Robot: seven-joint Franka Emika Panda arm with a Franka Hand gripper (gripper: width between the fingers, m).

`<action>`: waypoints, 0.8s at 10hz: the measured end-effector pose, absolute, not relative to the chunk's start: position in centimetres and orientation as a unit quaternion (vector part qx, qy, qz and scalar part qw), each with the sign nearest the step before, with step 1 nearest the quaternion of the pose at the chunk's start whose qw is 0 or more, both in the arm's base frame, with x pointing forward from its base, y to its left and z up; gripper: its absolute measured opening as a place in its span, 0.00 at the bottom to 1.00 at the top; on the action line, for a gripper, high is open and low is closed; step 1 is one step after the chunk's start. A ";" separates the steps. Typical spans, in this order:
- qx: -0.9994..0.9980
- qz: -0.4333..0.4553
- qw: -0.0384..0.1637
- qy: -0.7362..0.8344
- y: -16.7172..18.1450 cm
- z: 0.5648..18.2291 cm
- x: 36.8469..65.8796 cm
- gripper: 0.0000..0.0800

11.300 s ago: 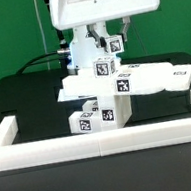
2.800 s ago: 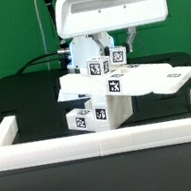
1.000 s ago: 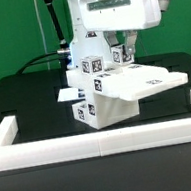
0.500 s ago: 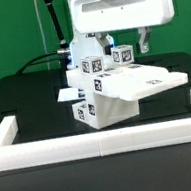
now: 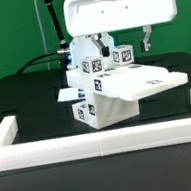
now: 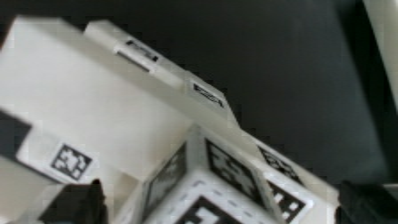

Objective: Assemble chair

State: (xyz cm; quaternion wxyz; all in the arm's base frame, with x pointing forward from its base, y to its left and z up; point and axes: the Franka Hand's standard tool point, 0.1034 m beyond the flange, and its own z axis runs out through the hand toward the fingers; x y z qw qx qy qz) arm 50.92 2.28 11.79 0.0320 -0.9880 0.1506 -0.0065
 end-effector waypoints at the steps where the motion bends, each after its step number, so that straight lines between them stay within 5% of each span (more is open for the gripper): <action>1: -0.994 -0.008 0.032 0.101 2.2 11.8 50.9 0.81; 7: -0.995 -0.015 0.025 -0.092 2.0 11.9 51.0 0.81; 8: -0.995 -0.015 0.025 -0.092 2.0 11.8 51.0 0.70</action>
Offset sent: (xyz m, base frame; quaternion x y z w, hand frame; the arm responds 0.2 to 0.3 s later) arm 0.0028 0.0018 0.0036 -0.0042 0.0043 -0.1490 0.9888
